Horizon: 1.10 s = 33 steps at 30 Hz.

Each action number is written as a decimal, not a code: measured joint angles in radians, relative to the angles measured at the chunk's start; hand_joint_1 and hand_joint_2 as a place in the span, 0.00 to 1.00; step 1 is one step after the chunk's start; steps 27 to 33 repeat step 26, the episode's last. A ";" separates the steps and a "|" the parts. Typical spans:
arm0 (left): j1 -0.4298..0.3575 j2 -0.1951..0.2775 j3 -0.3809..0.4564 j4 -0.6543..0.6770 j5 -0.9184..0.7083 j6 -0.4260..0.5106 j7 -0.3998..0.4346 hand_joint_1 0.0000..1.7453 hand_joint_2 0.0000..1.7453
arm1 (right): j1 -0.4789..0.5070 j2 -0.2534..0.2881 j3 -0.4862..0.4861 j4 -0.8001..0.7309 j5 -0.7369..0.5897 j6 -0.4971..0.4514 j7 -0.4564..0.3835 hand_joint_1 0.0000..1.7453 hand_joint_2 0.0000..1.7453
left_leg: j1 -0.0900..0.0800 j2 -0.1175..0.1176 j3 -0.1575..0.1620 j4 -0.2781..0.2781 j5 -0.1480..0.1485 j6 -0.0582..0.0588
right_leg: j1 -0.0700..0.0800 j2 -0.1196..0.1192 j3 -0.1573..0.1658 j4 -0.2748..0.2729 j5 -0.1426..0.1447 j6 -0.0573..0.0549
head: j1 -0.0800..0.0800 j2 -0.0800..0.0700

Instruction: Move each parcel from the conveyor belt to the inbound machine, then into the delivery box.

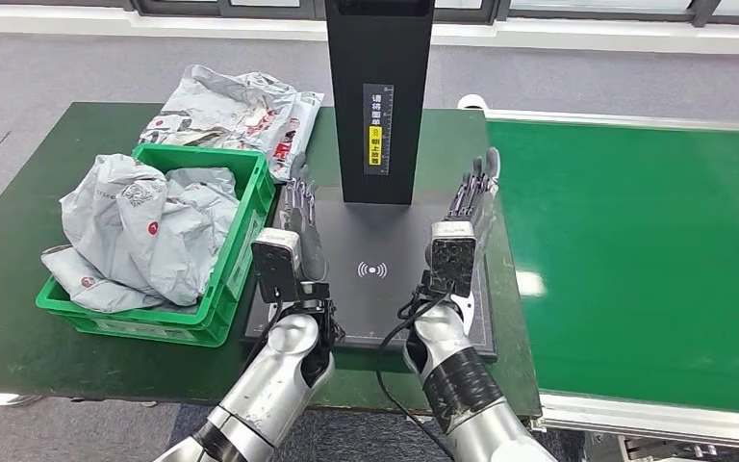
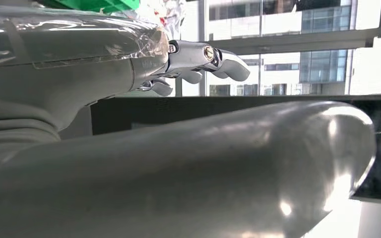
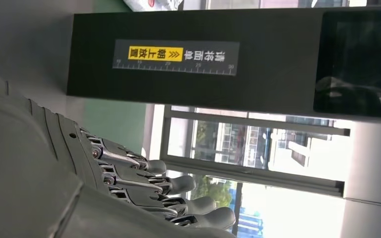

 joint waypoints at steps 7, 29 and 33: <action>0.001 0.000 0.018 -0.005 -0.011 0.000 0.000 0.00 0.00 | -0.019 0.003 0.009 0.033 -0.012 0.000 0.000 0.00 0.00 | 0.000 0.000 0.000 0.000 0.000 0.000 | 0.000 0.000 0.000 0.000 0.000 0.000 | 0.000 0.000; 0.020 0.000 0.011 -0.038 0.024 0.082 0.000 0.00 0.00 | 0.024 0.003 0.018 0.065 0.038 0.000 0.000 0.00 0.00 | 0.000 0.000 0.000 0.000 0.000 0.000 | 0.000 0.000 0.000 0.000 0.000 0.000 | 0.000 0.000; 0.020 0.000 0.011 -0.038 0.024 0.082 0.000 0.00 0.00 | 0.024 0.003 0.018 0.065 0.038 0.000 0.000 0.00 0.00 | 0.000 0.000 0.000 0.000 0.000 0.000 | 0.000 0.000 0.000 0.000 0.000 0.000 | 0.000 0.000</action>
